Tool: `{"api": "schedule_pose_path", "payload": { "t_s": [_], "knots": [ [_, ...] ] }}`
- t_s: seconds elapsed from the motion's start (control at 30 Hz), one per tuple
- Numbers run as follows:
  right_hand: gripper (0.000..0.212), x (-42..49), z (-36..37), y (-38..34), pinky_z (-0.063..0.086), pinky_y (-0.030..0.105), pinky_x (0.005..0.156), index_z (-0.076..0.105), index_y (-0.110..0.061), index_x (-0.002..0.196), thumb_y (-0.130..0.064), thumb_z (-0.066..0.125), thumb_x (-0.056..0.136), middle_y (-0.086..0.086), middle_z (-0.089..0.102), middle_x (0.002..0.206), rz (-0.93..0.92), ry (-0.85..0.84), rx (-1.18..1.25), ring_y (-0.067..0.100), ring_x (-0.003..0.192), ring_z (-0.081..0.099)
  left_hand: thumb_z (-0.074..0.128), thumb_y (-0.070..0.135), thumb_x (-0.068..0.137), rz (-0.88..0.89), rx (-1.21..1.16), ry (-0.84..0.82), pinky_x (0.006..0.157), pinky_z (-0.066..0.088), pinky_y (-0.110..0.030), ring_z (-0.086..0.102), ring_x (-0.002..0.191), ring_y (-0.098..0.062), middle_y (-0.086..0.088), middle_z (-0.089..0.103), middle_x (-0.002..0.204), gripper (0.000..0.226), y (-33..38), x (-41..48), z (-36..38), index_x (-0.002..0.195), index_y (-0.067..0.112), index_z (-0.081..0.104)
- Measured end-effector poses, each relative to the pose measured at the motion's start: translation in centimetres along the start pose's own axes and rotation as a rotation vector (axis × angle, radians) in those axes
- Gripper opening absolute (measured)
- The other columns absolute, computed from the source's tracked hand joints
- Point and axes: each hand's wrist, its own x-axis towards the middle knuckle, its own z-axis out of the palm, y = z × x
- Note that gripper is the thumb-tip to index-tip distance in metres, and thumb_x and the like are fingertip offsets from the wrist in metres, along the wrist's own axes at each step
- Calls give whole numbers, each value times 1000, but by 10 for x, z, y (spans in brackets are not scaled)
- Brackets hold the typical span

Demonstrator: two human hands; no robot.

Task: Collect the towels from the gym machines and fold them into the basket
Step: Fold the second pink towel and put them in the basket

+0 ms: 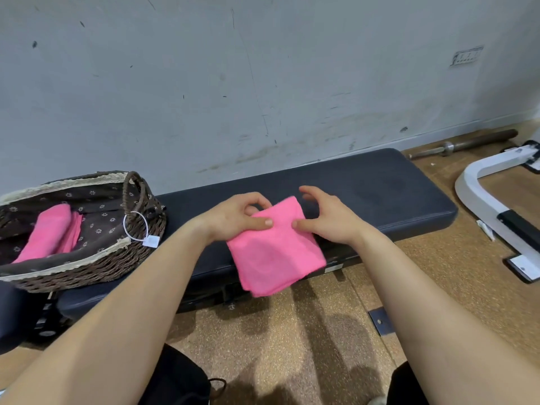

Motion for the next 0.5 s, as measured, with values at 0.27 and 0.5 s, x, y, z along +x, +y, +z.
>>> {"api": "schedule_pose_path", "payload": {
  "t_s": [0.27, 0.5],
  "knots": [
    [33, 20, 7, 5, 55, 41, 96, 72, -18, 110, -8, 78, 80, 3, 77, 100, 63, -156, 178, 18, 95, 73, 84, 41, 73, -108, 90, 99, 74, 51, -22, 70, 82, -8, 7, 75, 86, 32, -6, 7, -14, 98, 25, 73],
    [16, 29, 4, 3, 35, 22, 47, 70, -9, 94, -6, 78, 82, 4, 69, 68, 217, -10, 244, 7, 48, 58, 81, 31, 78, -305, 43, 153, 45, 25, -23, 44, 52, -14, -6, 58, 70, 26, -29, 9, -30, 93, 11, 73]
  ]
}}
